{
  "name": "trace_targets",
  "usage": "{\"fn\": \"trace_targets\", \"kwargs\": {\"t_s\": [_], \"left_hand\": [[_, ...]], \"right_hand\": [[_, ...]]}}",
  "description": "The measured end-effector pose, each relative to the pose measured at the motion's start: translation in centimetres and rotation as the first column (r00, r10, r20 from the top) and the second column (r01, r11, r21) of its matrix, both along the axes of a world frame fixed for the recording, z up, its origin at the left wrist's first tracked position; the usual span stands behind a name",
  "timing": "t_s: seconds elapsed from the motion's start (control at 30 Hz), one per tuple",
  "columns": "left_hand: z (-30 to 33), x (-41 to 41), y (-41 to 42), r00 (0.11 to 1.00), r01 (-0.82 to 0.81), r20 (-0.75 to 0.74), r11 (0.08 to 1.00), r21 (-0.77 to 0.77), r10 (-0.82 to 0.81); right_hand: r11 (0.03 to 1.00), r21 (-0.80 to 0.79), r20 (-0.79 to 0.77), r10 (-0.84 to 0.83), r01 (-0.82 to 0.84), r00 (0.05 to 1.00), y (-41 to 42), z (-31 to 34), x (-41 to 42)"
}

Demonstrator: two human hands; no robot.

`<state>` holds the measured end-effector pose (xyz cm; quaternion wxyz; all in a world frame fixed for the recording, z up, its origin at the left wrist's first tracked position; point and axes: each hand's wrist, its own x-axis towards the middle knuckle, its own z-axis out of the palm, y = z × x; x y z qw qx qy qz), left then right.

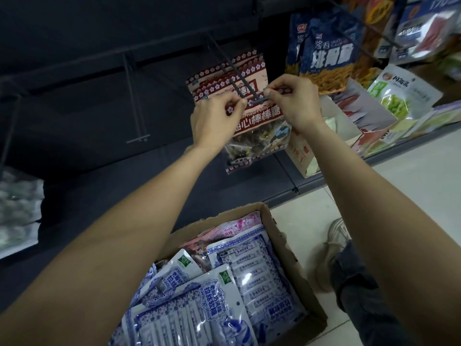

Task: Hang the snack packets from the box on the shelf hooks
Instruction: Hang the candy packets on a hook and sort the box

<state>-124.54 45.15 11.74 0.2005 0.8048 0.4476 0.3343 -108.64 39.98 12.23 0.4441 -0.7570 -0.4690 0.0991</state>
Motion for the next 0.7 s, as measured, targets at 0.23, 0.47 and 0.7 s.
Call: {"fn": "trace_targets", "kwargs": {"t_s": [0.23, 0.47, 0.7], "left_hand": [[-0.5, -0.3, 0.1, 1.000, 0.005, 0.027, 1.000, 0.022, -0.006], [-0.6, -0.8, 0.6, 0.997, 0.003, 0.082, 0.998, -0.068, 0.003], [-0.1, -0.1, 1.1, 0.998, 0.028, 0.055, 0.993, -0.113, -0.022]], "right_hand": [[0.999, 0.009, -0.031, 0.043, -0.042, 0.999, -0.2, -0.1, -0.1], [0.998, -0.042, -0.022, 0.044, -0.045, 0.999, -0.3, -0.2, -0.1], [0.999, -0.024, 0.040, -0.034, 0.035, 0.999, 0.0, 0.2, -0.2]]}}
